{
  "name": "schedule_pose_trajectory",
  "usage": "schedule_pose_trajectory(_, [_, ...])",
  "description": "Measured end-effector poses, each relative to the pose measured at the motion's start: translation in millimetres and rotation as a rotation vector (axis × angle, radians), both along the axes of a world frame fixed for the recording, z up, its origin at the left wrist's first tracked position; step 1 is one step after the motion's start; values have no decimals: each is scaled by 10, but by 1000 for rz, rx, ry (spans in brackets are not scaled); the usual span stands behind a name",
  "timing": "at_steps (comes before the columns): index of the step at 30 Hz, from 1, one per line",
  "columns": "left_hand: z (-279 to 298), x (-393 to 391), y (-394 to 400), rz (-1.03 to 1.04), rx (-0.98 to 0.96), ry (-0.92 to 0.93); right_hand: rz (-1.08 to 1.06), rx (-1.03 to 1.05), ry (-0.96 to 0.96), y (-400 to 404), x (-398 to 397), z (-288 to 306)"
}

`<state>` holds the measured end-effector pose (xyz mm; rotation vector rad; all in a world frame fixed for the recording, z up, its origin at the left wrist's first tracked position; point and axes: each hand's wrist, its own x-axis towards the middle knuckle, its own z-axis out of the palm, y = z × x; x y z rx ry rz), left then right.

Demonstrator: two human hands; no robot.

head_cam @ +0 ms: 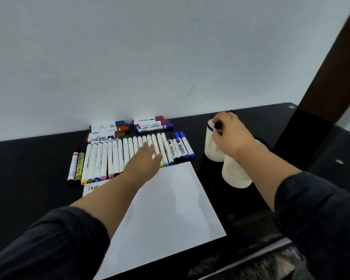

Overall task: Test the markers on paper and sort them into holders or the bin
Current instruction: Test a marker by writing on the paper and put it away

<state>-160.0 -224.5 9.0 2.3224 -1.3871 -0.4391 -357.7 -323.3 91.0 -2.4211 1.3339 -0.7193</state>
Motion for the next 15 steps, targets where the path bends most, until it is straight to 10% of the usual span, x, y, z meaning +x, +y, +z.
schedule_pose_trajectory(15, [-437,395,-306,7,147,-305,-33,155,210,-526,181,-7])
